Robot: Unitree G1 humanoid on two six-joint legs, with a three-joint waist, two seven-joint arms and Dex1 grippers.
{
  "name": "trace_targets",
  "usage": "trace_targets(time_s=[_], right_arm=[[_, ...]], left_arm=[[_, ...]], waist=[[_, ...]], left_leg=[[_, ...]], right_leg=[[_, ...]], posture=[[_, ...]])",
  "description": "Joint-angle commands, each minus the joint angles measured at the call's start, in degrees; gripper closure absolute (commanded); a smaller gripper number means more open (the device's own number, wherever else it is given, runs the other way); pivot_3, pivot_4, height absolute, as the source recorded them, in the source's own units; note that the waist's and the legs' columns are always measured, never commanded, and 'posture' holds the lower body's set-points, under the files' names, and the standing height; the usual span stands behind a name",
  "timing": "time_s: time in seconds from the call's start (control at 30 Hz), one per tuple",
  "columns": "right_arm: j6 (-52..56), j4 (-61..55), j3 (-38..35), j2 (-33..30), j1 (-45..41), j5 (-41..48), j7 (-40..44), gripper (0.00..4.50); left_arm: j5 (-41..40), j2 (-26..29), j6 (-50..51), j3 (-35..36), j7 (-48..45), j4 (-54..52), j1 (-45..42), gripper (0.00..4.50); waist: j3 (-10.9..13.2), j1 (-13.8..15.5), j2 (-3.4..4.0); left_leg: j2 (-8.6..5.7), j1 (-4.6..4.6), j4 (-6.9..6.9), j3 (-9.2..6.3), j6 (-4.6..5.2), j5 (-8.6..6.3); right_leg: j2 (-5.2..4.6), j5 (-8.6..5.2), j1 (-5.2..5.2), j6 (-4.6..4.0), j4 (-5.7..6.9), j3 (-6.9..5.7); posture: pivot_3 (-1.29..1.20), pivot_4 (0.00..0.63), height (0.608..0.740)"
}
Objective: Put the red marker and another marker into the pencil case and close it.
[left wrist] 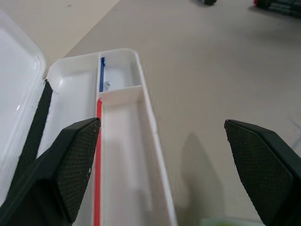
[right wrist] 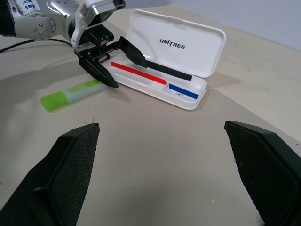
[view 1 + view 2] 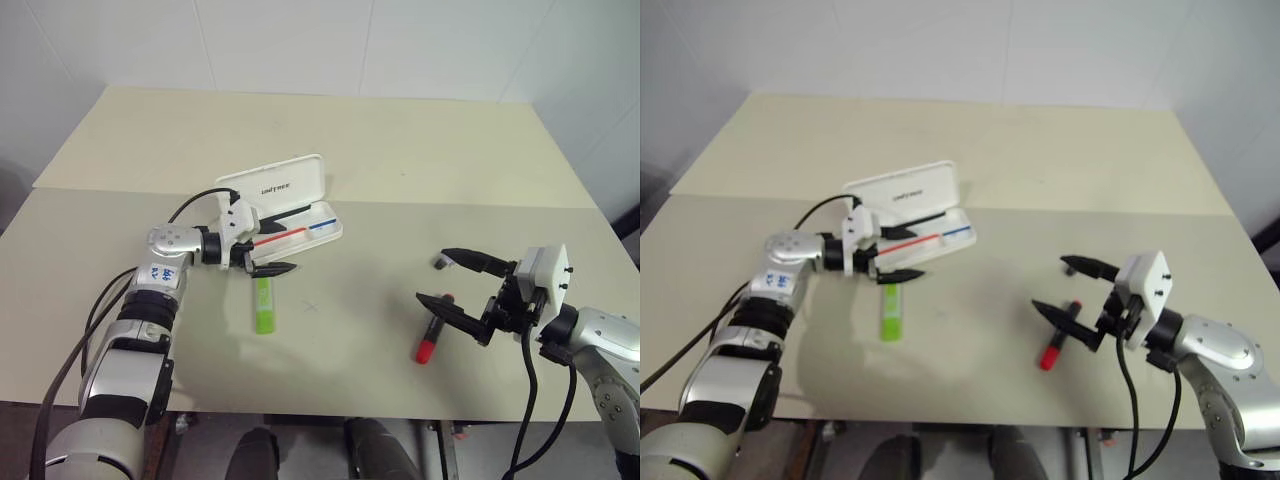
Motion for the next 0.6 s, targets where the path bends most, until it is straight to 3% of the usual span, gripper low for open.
trace_targets(time_s=[0.03, 0.2, 0.3, 0.6], right_arm=[[-1.7, -0.8, -0.2, 0.4, -0.6, 0.0, -0.1, 0.0], [-1.9, -0.6, 0.1, 0.7, -0.9, -0.2, -0.1, 0.0], [-2.1, -0.3, 0.3, 0.8, -1.0, -0.3, -0.1, 0.0], [-2.4, 0.1, 0.9, 0.8, -1.8, -0.6, -0.2, 0.0]], left_arm=[[2.4, 0.0, -1.6, -1.4, 0.3, 0.9, -1.9, 0.02], [5.9, -0.6, -1.1, -3.3, 2.7, 2.1, -3.4, 0.02], [9.3, -0.9, -0.7, -5.2, 5.5, 2.9, -4.3, 0.58], [14.5, -1.9, 1.0, -8.4, 9.0, 5.0, -6.5, 3.64]], waist=[[0.0, 0.1, 0.0], [0.0, 0.1, 0.0], [0.0, 0.2, 0.0], [0.0, 0.7, 0.01]], left_leg=[[0.0, 0.0, 0.01, 0.0, 0.0, 0.0], [0.0, -0.01, 0.02, 0.0, 0.0, 0.0], [-0.01, -0.01, 0.03, 0.0, 0.0, 0.0], [-0.11, 0.04, 0.13, -0.04, 0.13, 0.21]], right_leg=[[0.0, 0.0, 0.0, 0.0, 0.0, 0.0], [0.0, 0.0, 0.0, 0.0, 0.0, 0.0], [0.0, 0.0, 0.0, 0.01, 0.02, 0.0], [0.0, 0.2, 0.08, 0.2, 0.12, 0.09]], posture=[[0.0, 0.15, 0.74], [0.0, 0.15, 0.74], [0.0, 0.15, 0.74], [0.0, 0.15, 0.74]])
